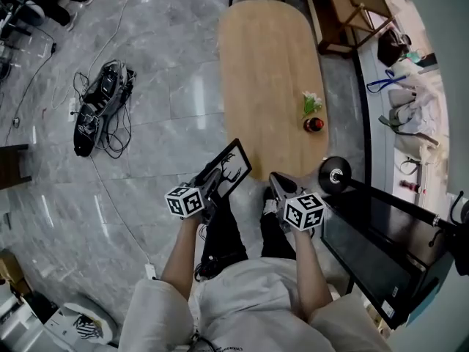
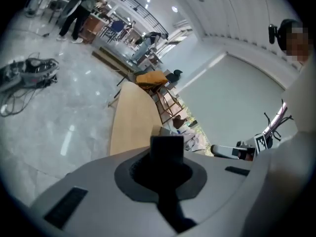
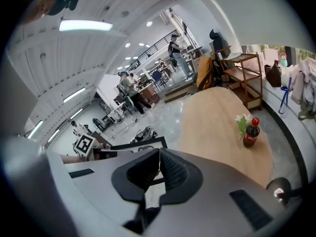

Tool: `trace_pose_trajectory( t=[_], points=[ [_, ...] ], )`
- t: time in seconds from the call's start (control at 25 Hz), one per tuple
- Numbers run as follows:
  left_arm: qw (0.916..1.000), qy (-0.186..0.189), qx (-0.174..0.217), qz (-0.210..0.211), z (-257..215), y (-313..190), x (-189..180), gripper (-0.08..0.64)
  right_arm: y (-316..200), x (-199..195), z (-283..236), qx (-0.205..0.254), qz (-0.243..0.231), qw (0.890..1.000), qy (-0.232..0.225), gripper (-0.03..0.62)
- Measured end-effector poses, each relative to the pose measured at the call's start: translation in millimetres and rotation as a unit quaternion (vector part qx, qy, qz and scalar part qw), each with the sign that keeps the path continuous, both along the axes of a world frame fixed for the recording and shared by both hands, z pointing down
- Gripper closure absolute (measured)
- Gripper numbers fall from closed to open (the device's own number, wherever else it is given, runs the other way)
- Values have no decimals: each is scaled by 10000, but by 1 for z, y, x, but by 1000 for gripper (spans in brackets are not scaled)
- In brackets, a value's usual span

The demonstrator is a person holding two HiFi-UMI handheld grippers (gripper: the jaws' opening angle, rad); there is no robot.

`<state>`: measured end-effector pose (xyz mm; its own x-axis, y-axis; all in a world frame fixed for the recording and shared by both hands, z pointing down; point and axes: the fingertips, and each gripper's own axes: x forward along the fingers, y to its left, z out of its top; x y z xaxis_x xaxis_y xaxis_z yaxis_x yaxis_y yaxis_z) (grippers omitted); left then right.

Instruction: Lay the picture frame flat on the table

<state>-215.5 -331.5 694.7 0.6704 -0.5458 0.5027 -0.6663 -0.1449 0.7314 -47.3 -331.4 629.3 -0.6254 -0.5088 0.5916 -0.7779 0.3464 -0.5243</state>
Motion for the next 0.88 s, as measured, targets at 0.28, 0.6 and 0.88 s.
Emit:
trace_pose_trajectory(
  t=[0.28, 0.6, 0.88],
  points=[
    [9955, 82, -371, 873, 91, 30, 22, 534, 47, -9, 66, -360, -572, 9971, 355, 558],
    [9871, 959, -1022, 770, 176, 27, 24, 534, 60, -33, 136, -570, -740, 9950, 356, 558],
    [9811, 1439, -1156, 579, 231, 1, 28, 534, 38, -34, 186, -680, -531, 9963, 27, 558]
  ],
)
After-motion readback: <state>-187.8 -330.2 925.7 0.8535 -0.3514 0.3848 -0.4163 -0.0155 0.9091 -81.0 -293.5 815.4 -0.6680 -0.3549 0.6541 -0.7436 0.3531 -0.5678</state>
